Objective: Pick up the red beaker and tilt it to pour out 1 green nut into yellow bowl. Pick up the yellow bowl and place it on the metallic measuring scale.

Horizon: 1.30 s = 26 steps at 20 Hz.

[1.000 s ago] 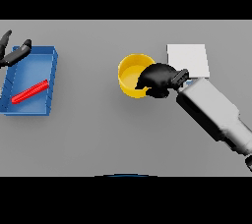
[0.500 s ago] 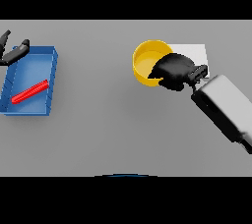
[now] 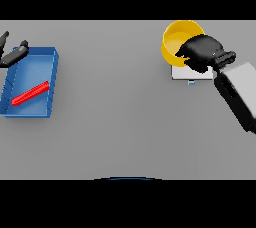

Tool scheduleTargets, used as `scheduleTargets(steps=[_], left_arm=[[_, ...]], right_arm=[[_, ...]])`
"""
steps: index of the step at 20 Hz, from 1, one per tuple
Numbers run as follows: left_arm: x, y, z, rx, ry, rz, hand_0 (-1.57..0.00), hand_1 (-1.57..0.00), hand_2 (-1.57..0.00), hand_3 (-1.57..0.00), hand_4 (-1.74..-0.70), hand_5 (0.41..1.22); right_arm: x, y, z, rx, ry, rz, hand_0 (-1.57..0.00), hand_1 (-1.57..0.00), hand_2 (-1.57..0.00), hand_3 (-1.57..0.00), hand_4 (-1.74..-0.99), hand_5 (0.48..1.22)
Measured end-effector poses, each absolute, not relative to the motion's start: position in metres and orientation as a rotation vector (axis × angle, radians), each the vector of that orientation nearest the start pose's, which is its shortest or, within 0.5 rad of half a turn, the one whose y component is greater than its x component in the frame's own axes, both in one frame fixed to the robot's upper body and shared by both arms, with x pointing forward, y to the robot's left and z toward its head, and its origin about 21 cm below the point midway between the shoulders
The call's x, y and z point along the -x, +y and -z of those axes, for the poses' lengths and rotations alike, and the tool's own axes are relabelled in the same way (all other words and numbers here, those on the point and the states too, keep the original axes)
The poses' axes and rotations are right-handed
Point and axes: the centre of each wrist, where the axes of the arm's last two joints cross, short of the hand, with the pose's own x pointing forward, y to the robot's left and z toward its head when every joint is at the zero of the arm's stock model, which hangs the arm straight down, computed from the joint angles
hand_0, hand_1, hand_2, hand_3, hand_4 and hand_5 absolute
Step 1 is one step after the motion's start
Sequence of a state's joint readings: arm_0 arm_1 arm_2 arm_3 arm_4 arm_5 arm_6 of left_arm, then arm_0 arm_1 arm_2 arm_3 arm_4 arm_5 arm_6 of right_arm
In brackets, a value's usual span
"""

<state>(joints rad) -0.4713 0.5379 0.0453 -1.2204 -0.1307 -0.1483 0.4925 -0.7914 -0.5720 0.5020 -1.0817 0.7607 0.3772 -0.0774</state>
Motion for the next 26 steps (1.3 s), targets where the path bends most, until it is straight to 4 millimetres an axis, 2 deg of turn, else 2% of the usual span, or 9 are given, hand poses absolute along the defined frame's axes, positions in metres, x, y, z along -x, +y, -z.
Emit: scheduleTargets(steps=[3, 6, 9, 17, 19, 20, 21, 23, 26], left_arm=[[-0.356, 0.344, -0.117, -0.550, -1.112, 0.420, 0.00, 0.00, 0.00, 0.00, -0.86, 0.773], [-0.359, 0.341, -0.119, -0.559, -1.102, 0.419, 0.00, 0.00, 0.00, 0.00, -0.86, 0.789], [-0.360, 0.338, -0.117, -0.560, -1.098, 0.431, 0.00, 0.00, 0.00, 0.00, -0.86, 0.804], [-0.359, 0.338, -0.114, -0.557, -1.094, 0.433, 0.00, 0.00, 0.00, 0.00, -0.84, 0.783], [-0.362, 0.339, -0.117, -0.567, -1.092, 0.433, 0.00, 0.00, 0.00, 0.00, -0.84, 0.779], [-0.361, 0.339, -0.119, -0.561, -1.102, 0.440, 0.00, 0.00, 0.00, 0.00, -0.84, 0.775], [-0.361, 0.340, -0.117, -0.558, -1.093, 0.437, 0.00, 0.00, 0.00, 0.00, -0.84, 0.773], [-0.358, 0.343, -0.116, -0.560, -1.097, 0.436, 0.00, 0.00, 0.00, 0.00, -0.83, 0.771], [-0.358, 0.342, -0.114, -0.546, -1.098, 0.429, 0.00, 0.00, 0.00, 0.00, -0.84, 0.764]], right_arm=[[-0.409, -0.244, -0.126, 0.752, -1.172, -1.723, -1.57, -1.57, -1.52, -1.17, -1.741, 1.221], [-0.414, -0.255, -0.109, 0.755, -1.156, -1.690, -1.57, -1.57, -1.45, -1.24, -1.741, 1.221], [-0.417, -0.259, -0.099, 0.753, -1.148, -1.674, -1.57, -1.57, -1.40, -1.34, -1.741, 1.221], [-0.419, -0.269, -0.082, 0.705, -1.108, -1.648, -1.57, -1.57, -1.37, -1.45, -1.741, 1.221], [-0.420, -0.265, -0.081, 0.719, -1.099, -1.637, -1.57, -1.50, -1.44, -1.25, -1.741, 1.221], [-0.421, -0.265, -0.080, 0.710, -1.091, -1.632, -1.56, -1.43, -1.34, -1.11, -1.682, 1.221], [-0.421, -0.266, -0.082, 0.712, -1.086, -1.628, -1.47, -1.28, -1.18, -0.96, -1.632, 1.145], [-0.420, -0.269, -0.080, 0.696, -1.081, -1.612, -1.15, -0.96, -0.85, -0.69, -1.559, 1.014], [-0.421, -0.269, -0.082, 0.656, -1.079, -1.577, -0.61, -0.56, -0.47, -0.39, -1.496, 0.890]])
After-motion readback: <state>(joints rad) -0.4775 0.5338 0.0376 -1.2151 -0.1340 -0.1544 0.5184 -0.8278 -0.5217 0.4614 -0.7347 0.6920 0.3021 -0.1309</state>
